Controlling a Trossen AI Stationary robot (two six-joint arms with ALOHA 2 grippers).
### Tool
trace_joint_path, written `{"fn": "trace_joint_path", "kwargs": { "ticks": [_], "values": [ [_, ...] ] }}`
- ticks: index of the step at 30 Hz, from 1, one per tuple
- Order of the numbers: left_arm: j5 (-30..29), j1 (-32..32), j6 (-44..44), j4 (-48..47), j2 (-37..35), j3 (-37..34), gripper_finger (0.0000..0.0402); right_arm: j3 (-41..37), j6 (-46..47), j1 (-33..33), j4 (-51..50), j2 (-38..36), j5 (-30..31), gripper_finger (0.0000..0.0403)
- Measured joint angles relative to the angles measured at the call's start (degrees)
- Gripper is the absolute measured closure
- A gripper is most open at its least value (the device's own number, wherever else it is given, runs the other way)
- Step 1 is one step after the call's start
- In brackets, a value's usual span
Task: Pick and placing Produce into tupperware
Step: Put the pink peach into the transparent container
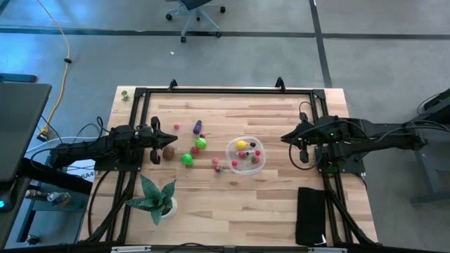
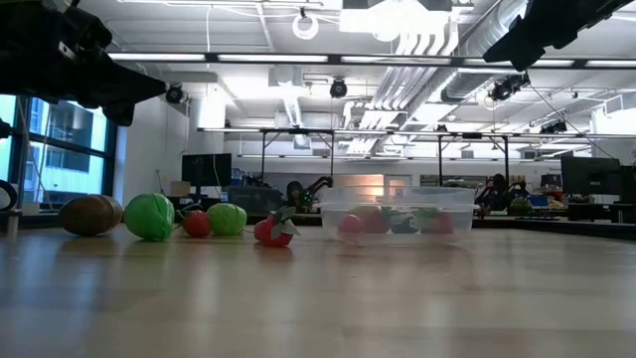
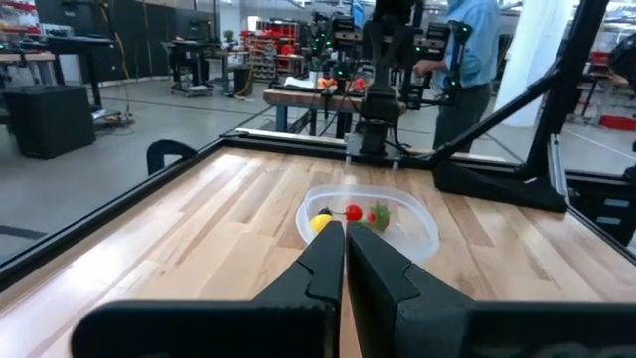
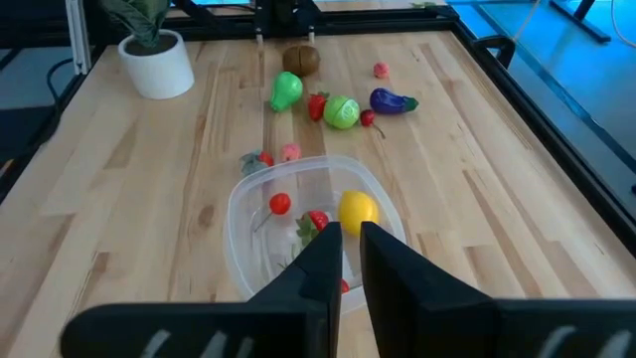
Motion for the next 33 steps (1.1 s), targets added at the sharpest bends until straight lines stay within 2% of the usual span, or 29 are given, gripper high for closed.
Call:
{"fn": "trace_joint_path", "kwargs": {
  "ticks": [5,9,11,14,19,22,27,29,33],
  "values": [
    [0.52,0.01,-1.0,3.34,0.02,0.05,0.0396,0.0,0.0,0.0,0.0,0.0,-0.01,0.0373],
    [-0.06,-0.02,-0.88,2.26,0.02,5.52,0.0396,0.0,0.0,0.0,0.0,0.0,0.0,0.0373],
    [-2.58,-0.02,-0.79,-3.33,0.25,10.0,0.0396,0.0,0.0,0.0,0.0,0.0,0.01,0.0373],
    [-9.74,0.0,-0.88,-18.05,3.43,19.27,0.0396,0.0,0.0,0.0,0.0,0.0,0.01,0.0373],
    [-21.31,0.01,1.09,-46.24,16.68,36.83,0.0396,0.0,0.0,0.0,0.0,0.02,0.03,0.0373],
    [-23.03,0.01,1.09,-56.01,26.12,43.19,0.0396,0.0,0.0,0.0,0.0,0.02,0.03,0.0373],
    [-22.71,0.05,6.24,-56.64,39.77,46.59,0.0377,0.0,0.0,0.0,0.0,0.02,0.03,0.0373],
    [-22.93,0.54,8.47,-56.24,44.61,46.77,0.0356,0.0,0.0,0.0,-0.02,0.02,0.03,0.0373],
    [-21.55,5.46,11.62,-56.27,52.74,46.74,0.0298,0.0,-0.02,0.0,-0.02,0.0,0.03,0.0373]
  ]
}}
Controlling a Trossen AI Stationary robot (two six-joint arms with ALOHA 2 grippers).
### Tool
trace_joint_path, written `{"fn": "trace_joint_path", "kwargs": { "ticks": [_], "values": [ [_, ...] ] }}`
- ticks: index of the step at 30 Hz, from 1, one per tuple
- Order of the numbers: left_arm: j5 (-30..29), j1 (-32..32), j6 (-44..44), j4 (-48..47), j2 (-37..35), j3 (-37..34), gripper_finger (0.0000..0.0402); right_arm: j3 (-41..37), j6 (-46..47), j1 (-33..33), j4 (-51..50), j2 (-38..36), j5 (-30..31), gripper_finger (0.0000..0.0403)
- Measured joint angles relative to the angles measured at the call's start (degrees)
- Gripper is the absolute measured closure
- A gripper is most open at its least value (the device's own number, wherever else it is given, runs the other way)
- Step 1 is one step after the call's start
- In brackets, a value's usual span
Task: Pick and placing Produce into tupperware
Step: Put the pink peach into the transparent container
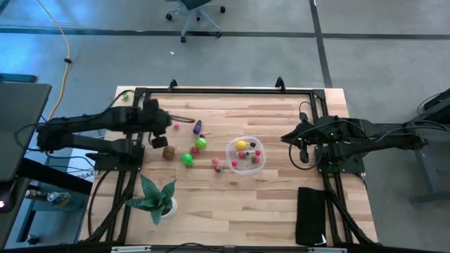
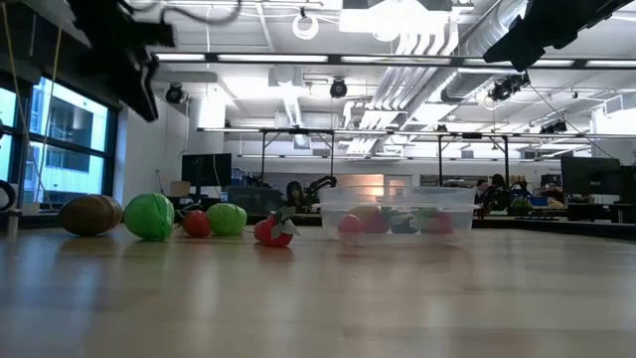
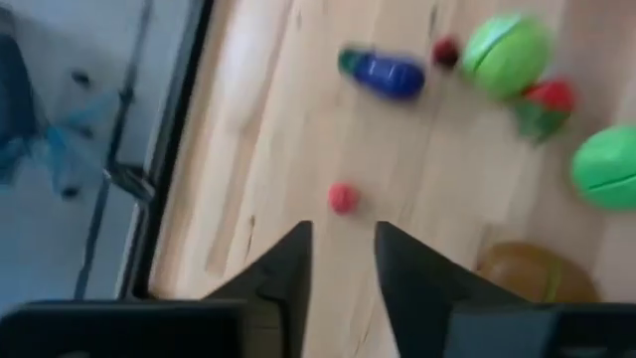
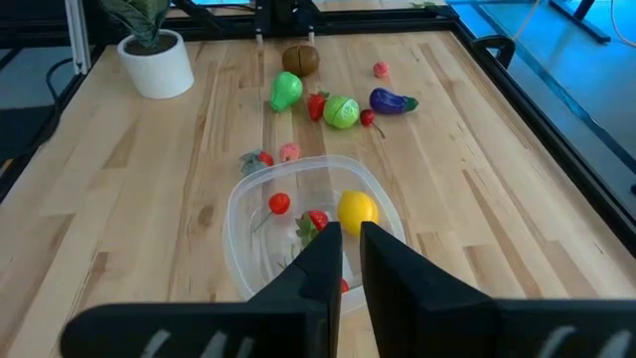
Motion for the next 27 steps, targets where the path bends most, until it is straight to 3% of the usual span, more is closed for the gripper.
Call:
{"fn": "trace_joint_path", "kwargs": {
  "ticks": [3,8,10,17,27],
  "values": [
    [2.99,5.69,3.49,1.4,4.5,-0.02,0.0256,-0.02,0.0,0.0,0.0,0.03,0.0,0.0373],
    [20.11,14.99,13.34,11.98,9.53,-1.99,0.0212,-0.02,0.0,0.0,-0.13,0.07,0.0,0.0373],
    [24.48,17.77,15.97,15.0,11.56,-2.56,0.0205,-0.02,0.0,0.0,-0.13,0.07,-0.02,0.0373],
    [25.03,24.77,20.4,15.89,17.48,-5.97,0.0211,-0.02,0.0,0.0,-0.15,0.09,0.0,0.0373],
    [26.05,29.37,22.08,22.58,24.85,-9.4,0.0213,-0.02,0.0,0.0,-0.15,0.09,0.0,0.0373]
  ]
}}
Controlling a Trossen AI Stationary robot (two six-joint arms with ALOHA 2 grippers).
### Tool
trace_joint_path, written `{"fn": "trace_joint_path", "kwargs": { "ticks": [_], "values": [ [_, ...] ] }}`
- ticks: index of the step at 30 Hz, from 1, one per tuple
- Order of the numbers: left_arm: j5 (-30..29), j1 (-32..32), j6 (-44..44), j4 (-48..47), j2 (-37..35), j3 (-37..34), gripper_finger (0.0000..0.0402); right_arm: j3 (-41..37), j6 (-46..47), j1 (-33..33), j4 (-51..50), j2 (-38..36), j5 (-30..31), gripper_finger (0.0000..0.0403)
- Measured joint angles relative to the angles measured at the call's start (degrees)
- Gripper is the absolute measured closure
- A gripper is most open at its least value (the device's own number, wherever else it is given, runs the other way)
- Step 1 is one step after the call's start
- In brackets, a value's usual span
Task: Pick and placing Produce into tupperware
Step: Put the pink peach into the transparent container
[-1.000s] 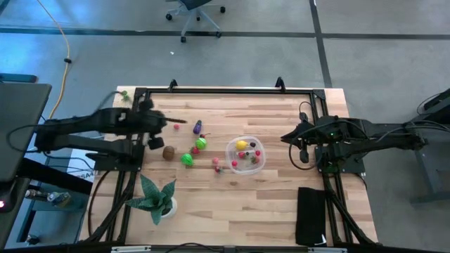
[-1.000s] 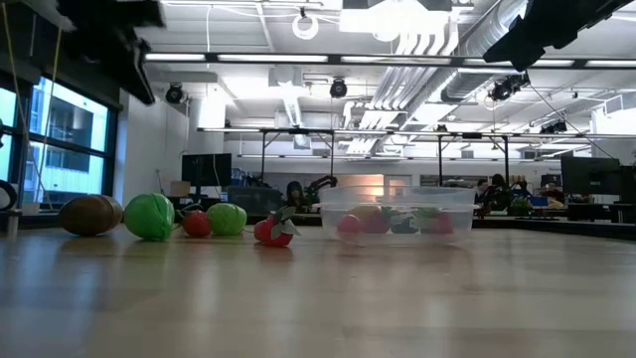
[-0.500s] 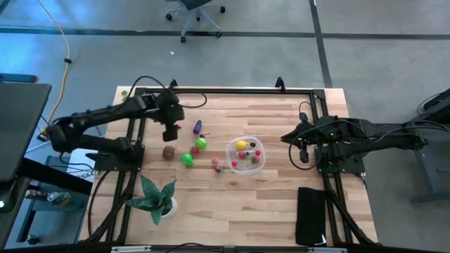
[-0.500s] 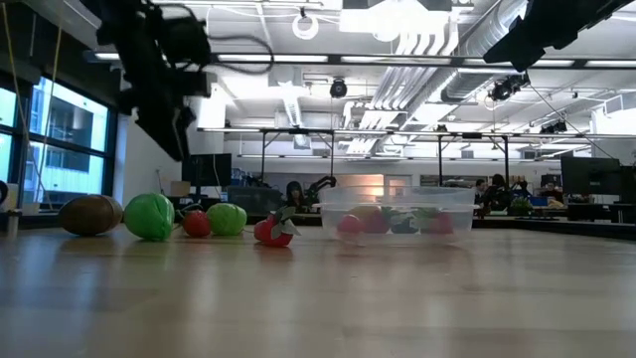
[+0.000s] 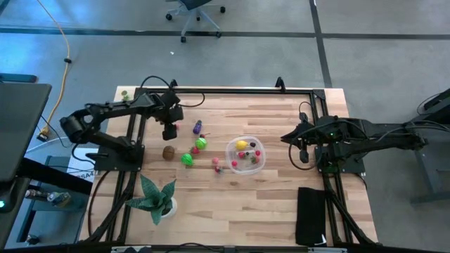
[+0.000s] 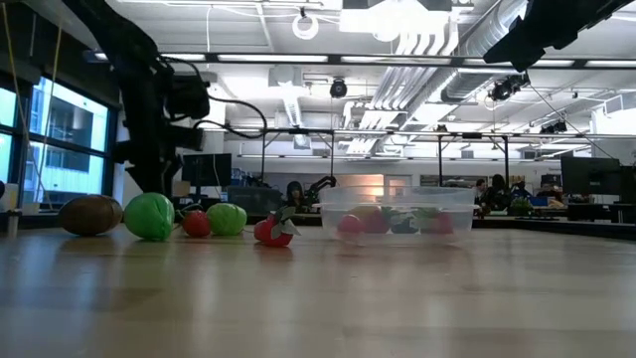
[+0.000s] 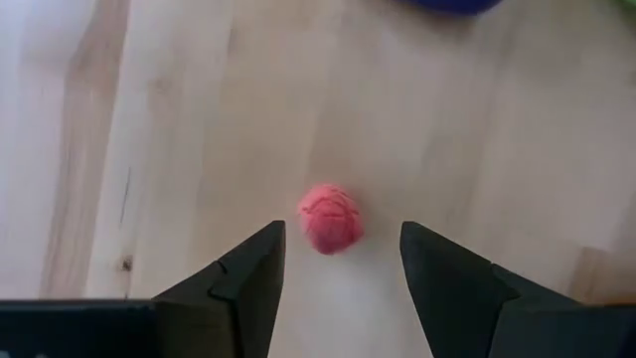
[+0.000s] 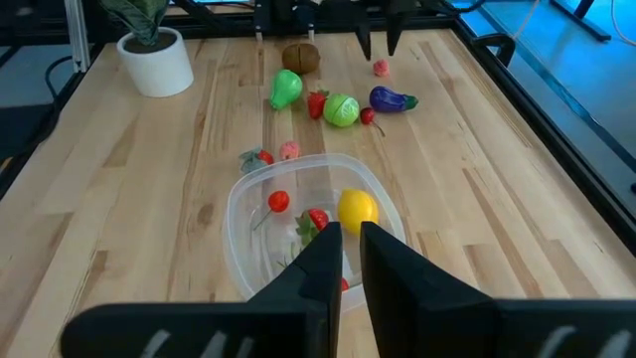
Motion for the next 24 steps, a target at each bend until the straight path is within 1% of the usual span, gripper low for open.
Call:
{"fn": "trace_joint_path", "kwargs": {
  "ticks": [7,10,13,24],
  "values": [
    [0.48,0.52,-0.01,2.93,5.52,0.02,0.0213,0.0,0.0,0.0,-0.02,0.0,0.0,0.0373],
    [-0.55,0.36,0.09,2.84,7.97,0.21,0.0213,0.0,0.0,0.0,-0.02,-0.02,0.0,0.0373],
    [-2.5,-0.8,-0.04,3.02,8.0,0.35,0.0213,0.0,0.0,0.0,-0.02,-0.02,0.0,0.0373],
    [-1.96,-0.7,-0.05,3.99,8.0,0.33,0.0215,0.0,0.0,-0.01,-0.02,-0.01,-0.01,0.0373]
  ]
}}
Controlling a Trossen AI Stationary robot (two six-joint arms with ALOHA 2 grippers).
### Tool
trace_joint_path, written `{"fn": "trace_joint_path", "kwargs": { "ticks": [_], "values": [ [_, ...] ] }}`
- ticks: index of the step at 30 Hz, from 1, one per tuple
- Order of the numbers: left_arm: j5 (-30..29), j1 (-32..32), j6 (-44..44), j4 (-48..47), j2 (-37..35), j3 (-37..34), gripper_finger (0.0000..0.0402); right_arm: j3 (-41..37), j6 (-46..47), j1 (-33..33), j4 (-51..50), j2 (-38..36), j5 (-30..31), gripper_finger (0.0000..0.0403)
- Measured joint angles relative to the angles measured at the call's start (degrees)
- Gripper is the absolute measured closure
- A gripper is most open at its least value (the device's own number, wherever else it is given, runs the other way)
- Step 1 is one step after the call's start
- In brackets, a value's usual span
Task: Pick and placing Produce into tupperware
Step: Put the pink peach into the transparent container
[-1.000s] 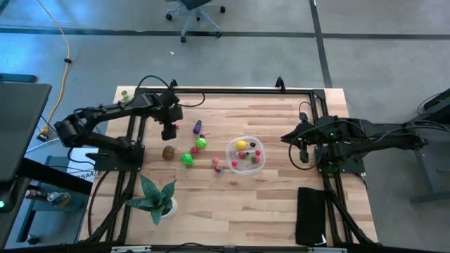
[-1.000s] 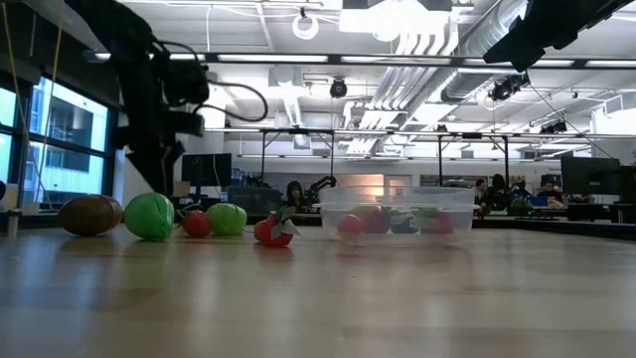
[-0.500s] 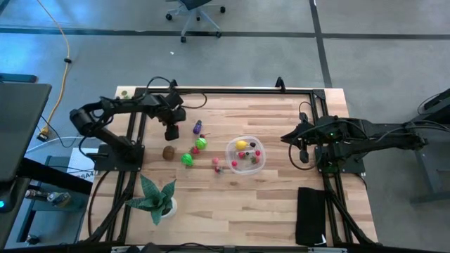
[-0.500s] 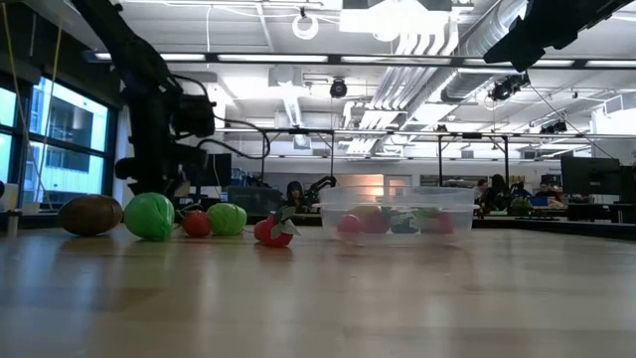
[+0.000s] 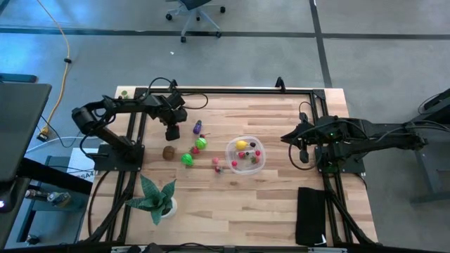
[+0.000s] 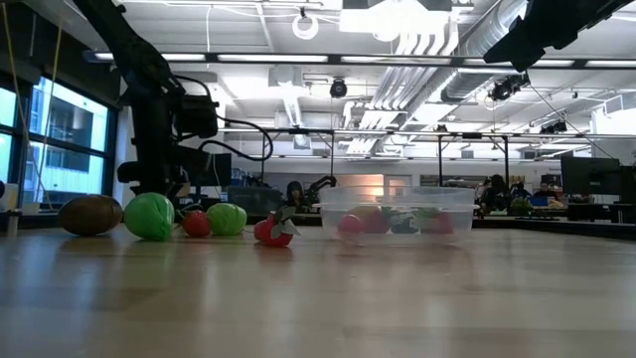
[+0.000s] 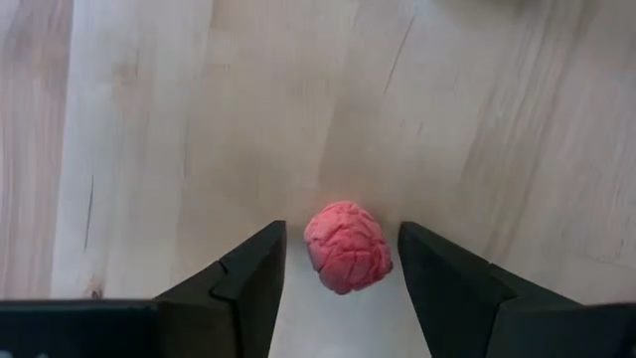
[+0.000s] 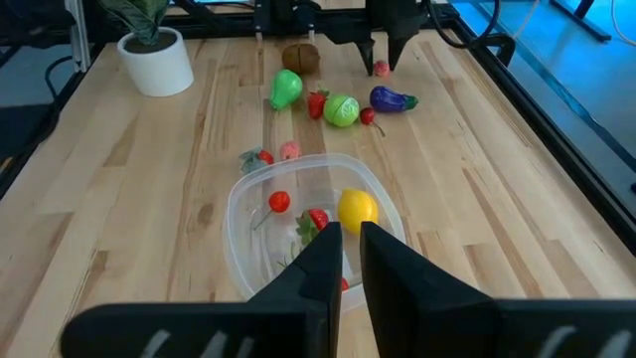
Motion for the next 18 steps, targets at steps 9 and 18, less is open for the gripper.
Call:
{"fn": "trace_joint_path", "kwargs": {
  "ticks": [9,18],
  "values": [
    [0.68,0.0,-1.06,-0.26,0.02,-0.02,0.0284,0.0,0.0,0.01,0.0,0.01,0.01,0.0373],
    [3.2,0.0,-0.09,-0.17,0.0,-0.02,0.0334,0.0,0.0,0.01,0.0,0.0,0.01,0.0373]
  ]
}}
